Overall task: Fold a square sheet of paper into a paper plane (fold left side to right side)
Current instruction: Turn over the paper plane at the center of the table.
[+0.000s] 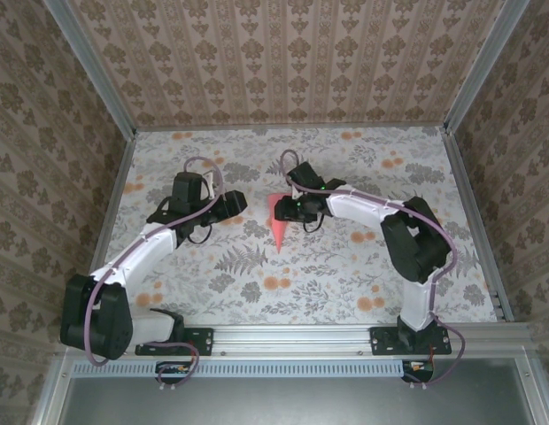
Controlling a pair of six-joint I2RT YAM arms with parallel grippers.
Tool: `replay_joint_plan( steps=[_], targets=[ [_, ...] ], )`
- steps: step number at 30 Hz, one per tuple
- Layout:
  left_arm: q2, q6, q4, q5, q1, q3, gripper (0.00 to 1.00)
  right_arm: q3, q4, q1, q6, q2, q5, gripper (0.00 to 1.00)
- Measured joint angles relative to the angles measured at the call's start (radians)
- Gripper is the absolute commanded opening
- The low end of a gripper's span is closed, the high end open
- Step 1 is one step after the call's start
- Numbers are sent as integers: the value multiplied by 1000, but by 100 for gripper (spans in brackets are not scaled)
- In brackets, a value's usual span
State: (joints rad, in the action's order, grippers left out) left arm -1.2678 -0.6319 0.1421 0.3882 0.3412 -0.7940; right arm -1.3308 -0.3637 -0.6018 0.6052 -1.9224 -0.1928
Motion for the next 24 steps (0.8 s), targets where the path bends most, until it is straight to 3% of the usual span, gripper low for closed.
replay_joint_plan(
  steps=[3,7,9,15,24],
  targets=[
    [0,1,0,-7,-2,0,72,-33,-31,-17,2,-53,18,38],
    [0,1,0,-13,-2,0,72,-45,-47,-24,5,-73,29,8],
    [0,2,0,-16,-2,0,73,-45,-49,-24,3,-72,30,0],
    [0,13,2,-24,-2,-2,73,6,0,-9,2,-3,-35,0],
    [6,35,25,-49,-3,-22,74,239,296,63,134,147,-245,0]
  ],
)
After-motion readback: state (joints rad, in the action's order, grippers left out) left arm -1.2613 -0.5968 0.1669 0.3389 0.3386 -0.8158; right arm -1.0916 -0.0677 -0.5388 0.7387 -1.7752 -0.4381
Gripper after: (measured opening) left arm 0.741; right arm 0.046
